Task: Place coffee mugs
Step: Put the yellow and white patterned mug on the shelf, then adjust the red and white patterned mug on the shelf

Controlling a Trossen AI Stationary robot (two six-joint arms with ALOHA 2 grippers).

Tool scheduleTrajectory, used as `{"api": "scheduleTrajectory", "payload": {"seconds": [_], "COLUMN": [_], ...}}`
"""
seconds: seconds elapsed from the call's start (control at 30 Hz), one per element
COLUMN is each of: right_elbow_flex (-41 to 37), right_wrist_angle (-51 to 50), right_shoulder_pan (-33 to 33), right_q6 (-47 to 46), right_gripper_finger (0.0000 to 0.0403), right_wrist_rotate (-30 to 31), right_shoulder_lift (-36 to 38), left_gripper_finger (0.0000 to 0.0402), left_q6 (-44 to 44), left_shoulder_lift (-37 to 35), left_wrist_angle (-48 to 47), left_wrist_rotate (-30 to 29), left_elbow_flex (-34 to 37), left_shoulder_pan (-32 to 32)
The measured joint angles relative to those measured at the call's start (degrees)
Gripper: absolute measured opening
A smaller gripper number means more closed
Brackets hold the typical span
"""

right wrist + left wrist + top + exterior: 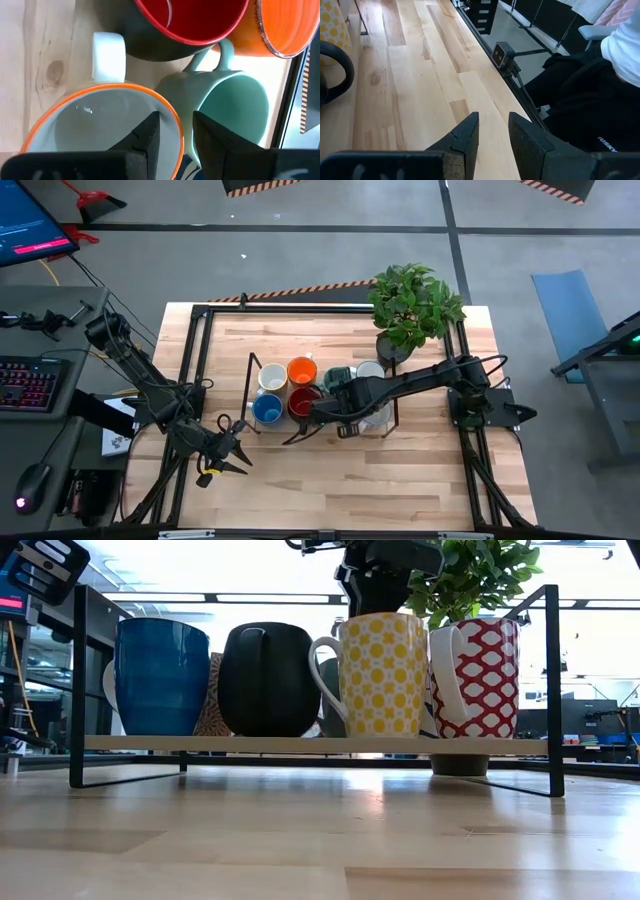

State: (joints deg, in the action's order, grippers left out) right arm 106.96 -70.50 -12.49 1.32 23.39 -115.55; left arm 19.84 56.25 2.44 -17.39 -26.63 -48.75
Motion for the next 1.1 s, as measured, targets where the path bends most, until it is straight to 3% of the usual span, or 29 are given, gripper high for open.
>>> {"api": "scheduleTrajectory", "payload": {"seconds": [0.2,0.47,0.53,0.7,0.9,1.0,1.1], "right_elbow_flex": [1.63,11.67,14.56,19.13,19.82,19.82,19.82], "right_wrist_angle": [-1.21,-5.84,-7.21,-9.52,-15.1,-16.8,-16.11], "right_shoulder_pan": [-1.14,-3.95,-4.86,-8.37,-15.72,-20.41,-25.49], "right_q6": [0.04,-1.42,-4.12,-11.93,-14.92,-16.98,-16.92], "right_gripper_finger": [0.0094,0.0094,0.0094,0.0094,0.0094,0.0094,0.0094], "right_wrist_rotate": [0.57,1.29,-1.58,-16.02,-23.82,-19.62,-8.87], "right_shoulder_lift": [0.0,0.04,0.04,0.09,0.09,0.07,0.04], "left_gripper_finger": [0.0094,0.0094,0.0094,0.0094,0.0094,0.0094,0.0094], "left_q6": [0.01,0.01,0.01,0.04,2.12,2.55,2.66], "left_shoulder_lift": [0.0,0.19,0.65,2.73,4.25,3.87,3.74], "left_wrist_angle": [-0.02,0.0,-0.06,0.35,0.6,0.6,0.54], "left_wrist_rotate": [0.0,0.02,0.0,0.06,0.63,1.77,1.79], "left_elbow_flex": [0.0,0.0,0.0,0.0,0.0,0.0,0.0], "left_shoulder_pan": [0.02,0.02,0.0,0.0,0.02,0.0,0.02]}}
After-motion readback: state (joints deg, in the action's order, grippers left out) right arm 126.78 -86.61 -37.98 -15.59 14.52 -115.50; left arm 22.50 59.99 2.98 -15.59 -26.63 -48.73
